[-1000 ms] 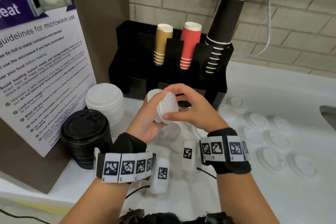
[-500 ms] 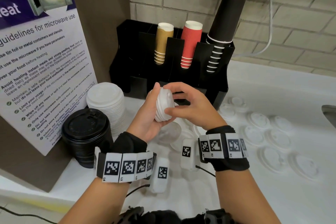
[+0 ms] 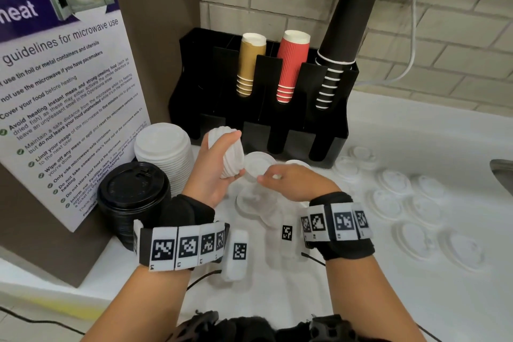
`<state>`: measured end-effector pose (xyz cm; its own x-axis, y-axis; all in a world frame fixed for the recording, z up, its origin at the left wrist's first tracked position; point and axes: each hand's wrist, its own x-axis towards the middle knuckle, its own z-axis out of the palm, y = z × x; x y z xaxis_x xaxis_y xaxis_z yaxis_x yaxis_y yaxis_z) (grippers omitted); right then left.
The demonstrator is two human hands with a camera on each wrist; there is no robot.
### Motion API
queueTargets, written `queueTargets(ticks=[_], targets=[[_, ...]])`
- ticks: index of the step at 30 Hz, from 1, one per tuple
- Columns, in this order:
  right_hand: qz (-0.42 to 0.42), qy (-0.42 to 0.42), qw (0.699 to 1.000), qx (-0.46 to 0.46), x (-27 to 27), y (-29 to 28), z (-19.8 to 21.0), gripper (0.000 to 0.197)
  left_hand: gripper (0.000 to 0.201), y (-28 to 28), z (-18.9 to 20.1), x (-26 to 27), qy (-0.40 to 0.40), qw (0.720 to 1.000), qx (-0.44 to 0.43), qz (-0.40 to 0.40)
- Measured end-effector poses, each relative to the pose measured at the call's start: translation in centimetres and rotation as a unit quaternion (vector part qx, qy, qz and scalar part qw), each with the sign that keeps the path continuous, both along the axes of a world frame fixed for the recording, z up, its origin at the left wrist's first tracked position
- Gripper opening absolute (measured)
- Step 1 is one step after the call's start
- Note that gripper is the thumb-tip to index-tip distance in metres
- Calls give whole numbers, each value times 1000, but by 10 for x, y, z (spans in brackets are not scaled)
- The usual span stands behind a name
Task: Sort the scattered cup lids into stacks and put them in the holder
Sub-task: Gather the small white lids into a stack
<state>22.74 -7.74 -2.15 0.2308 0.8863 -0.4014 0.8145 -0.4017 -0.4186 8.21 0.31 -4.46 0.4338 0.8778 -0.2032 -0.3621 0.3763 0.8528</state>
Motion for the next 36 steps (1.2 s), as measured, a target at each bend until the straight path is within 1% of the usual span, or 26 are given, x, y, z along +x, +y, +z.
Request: queueTargets(ticks=[1,3,4,6,8,9,11,13,15,18,21,23,26,30,33,36], targets=[[18,-21,999,-39,-3,1,-3,42,41,0,-1,0,2,1000,2,-3],[43,-56,995,-75,-10,3,-8,43,34,-1,-3,-1,0,1000,13,-10],[41,-66,994,-78,-11,3,-11,43,32,-2,-4,-1,-1,1000,21,-11],[14,-66,996,-54,-10,4,-15,38,36,-2,-7,-1,9,999,48,-11],[-17,-59,998,18,-6,6,-14,29,40,-4,-11,0,53,994,95,-5],[-32,-47,996,71,-5,6,-11,22,41,-6,-14,1,83,989,121,-2],[-57,9,980,188,-7,6,-2,14,40,-10,-19,3,123,981,149,-4],[-62,95,956,271,-14,5,5,19,39,-14,-21,5,139,979,150,-7],[-50,157,936,312,-21,3,9,29,38,-15,-18,5,140,981,137,-9],[-10,200,927,316,-23,1,11,51,43,-15,-10,5,82,993,88,-14],[21,248,920,302,-20,-2,11,59,57,-17,1,3,19,999,39,-28],[34,262,913,310,-18,-3,11,58,65,-18,6,3,-1,999,23,-41],[39,277,904,323,-14,-4,10,55,72,-17,9,1,7,997,27,-72],[30,286,899,331,-11,-5,8,52,72,-17,10,-1,24,994,42,-93],[36,290,894,339,-11,-4,8,50,74,-17,9,-1,32,994,48,-95],[41,277,894,350,-13,-3,7,50,75,-17,8,0,24,995,52,-87]])
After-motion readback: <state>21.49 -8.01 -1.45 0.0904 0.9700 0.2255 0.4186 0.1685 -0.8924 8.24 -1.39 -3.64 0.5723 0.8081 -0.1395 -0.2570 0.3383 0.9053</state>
